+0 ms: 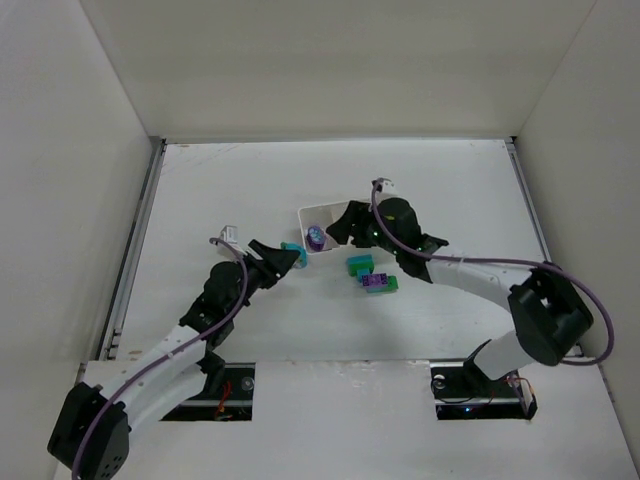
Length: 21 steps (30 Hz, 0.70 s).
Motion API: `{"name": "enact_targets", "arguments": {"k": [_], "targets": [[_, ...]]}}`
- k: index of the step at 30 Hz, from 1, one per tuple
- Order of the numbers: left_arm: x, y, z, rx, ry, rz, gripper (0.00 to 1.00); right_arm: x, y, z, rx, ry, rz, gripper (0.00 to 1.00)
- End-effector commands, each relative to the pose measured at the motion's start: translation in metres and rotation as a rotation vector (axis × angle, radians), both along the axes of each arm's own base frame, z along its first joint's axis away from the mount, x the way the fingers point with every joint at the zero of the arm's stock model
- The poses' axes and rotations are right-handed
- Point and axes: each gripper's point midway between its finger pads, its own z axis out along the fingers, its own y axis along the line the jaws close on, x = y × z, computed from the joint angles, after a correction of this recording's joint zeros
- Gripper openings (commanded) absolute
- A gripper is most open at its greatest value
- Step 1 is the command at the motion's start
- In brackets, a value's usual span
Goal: Sort the legos into containers by color
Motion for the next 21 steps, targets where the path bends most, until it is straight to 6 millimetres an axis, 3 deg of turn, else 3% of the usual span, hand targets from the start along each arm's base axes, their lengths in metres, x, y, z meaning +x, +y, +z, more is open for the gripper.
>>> {"name": "enact_targets", "arguments": {"k": [1, 4, 6, 9, 12, 14, 21], "targets": [[0.004, -0.008, 0.029, -0.093, 0.022, -0.025, 0.25, -0.028, -0.004, 0.039, 0.051, -0.145, 0.075, 0.71], [0.005, -0.013, 0.038, -0.126, 0.076, -0.058, 0.25, -0.069, -0.003, 0.055, 0.096, -0.230, 0.185, 0.50], [0.003, -0.019, 0.044, -0.139, 0.096, -0.106, 0.25, -0.097, 0.003, 0.064, 0.102, -0.297, 0.287, 0.47], [-0.004, -0.030, 0.041, -0.162, 0.152, -0.161, 0.25, -0.131, 0.013, 0.073, 0.090, -0.388, 0.395, 0.64], [-0.015, -0.043, 0.036, -0.175, 0.202, -0.231, 0.25, -0.147, 0.021, 0.069, 0.057, -0.423, 0.457, 0.86], [-0.020, -0.049, 0.035, -0.175, 0.220, -0.270, 0.25, -0.148, 0.025, 0.068, 0.039, -0.432, 0.469, 0.91], [-0.040, -0.065, 0.050, -0.201, 0.232, -0.418, 0.25, -0.139, 0.023, 0.073, -0.034, -0.466, 0.453, 0.94]]}}
